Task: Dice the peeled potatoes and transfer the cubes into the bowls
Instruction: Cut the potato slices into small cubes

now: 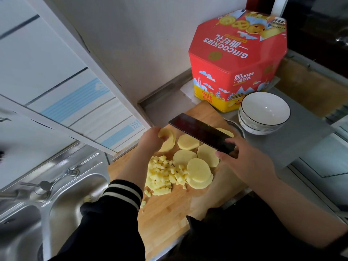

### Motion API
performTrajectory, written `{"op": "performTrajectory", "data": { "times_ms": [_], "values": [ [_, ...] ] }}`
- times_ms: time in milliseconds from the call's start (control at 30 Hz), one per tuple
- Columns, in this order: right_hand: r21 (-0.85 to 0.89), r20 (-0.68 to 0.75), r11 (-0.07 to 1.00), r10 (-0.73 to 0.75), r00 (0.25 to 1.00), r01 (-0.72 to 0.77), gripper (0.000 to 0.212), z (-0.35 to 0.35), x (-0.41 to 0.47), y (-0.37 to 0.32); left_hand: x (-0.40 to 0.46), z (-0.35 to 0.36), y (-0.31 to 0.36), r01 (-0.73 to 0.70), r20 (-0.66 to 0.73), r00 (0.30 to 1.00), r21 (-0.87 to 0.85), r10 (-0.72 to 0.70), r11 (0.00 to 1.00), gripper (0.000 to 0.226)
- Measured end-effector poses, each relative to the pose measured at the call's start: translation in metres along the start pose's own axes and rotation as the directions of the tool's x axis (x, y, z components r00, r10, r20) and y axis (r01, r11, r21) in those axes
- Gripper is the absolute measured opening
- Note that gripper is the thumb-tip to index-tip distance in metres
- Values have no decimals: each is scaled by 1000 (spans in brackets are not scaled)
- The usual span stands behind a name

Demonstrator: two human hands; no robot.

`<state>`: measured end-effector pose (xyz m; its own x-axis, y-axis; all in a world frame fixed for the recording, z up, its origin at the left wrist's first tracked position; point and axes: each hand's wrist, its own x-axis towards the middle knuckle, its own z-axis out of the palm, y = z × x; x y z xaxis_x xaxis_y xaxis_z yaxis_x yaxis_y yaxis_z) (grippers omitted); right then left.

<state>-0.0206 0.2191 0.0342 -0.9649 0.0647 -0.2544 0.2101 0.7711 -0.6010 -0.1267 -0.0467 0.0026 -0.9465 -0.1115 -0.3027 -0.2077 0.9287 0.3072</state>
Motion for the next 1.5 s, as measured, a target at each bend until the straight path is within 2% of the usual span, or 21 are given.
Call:
{"op": "performTrajectory", "data": {
  "times_ms": [67,100,233,367,467,567,633,767,867,933,1067,1167,1300,1433,1500],
  "values": [
    [4,-7,1000,-13,1000,13,56,0,-1,-1,-7,3,0,-51,-136,989,16,53,999,33],
    [4,-13,1000,-23,1000,23,57,1,-1,-1,-9,8,-1,-71,-143,987,36,76,997,35],
    [-33,-1,999,-32,999,32,59,4,-2,-2,-19,32,-9,-99,84,993,145,87,984,59],
    [-25,-10,998,-50,999,50,59,6,-4,0,-16,35,-10,-86,70,995,124,78,989,66],
    [-28,-1,999,-22,1000,22,59,8,-5,0,-18,34,-11,-89,18,996,56,88,994,58],
    [-5,8,1000,3,1000,-3,57,9,-4,-2,-29,24,-9,-48,-97,994,-51,43,998,49],
    [37,-27,999,-31,999,32,49,12,-5,-5,-42,10,-12,-10,-132,991,-208,-18,978,48],
    [58,-90,991,-112,990,117,41,16,-11,-16,-82,-19,-37,13,-107,989,-619,-101,786,47],
    [129,-22,982,-134,991,136,39,17,-17,-29,-127,-21,-69,47,-98,981,-715,-167,698,33],
    [112,20,981,-160,987,156,36,20,-20,-37,-155,-6,-94,126,-80,966,-687,-246,716,29],
    [79,151,979,-201,968,191,39,33,-27,-55,-198,42,-120,333,45,933,-480,-357,811,21],
    [77,228,968,-250,941,239,43,45,-34,-67,-213,70,-123,403,91,911,-390,-401,828,26],
    [23,279,947,-313,908,320,41,51,-40,-76,-217,82,-129,467,31,878,-274,-478,841,41],
    [18,304,937,-338,891,349,41,54,-46,-79,-222,83,-116,480,52,876,-195,-480,855,75],
    [17,309,935,-342,887,355,40,55,-49,-79,-221,87,-109,495,28,867,-159,-498,854,83]
  ]
}}
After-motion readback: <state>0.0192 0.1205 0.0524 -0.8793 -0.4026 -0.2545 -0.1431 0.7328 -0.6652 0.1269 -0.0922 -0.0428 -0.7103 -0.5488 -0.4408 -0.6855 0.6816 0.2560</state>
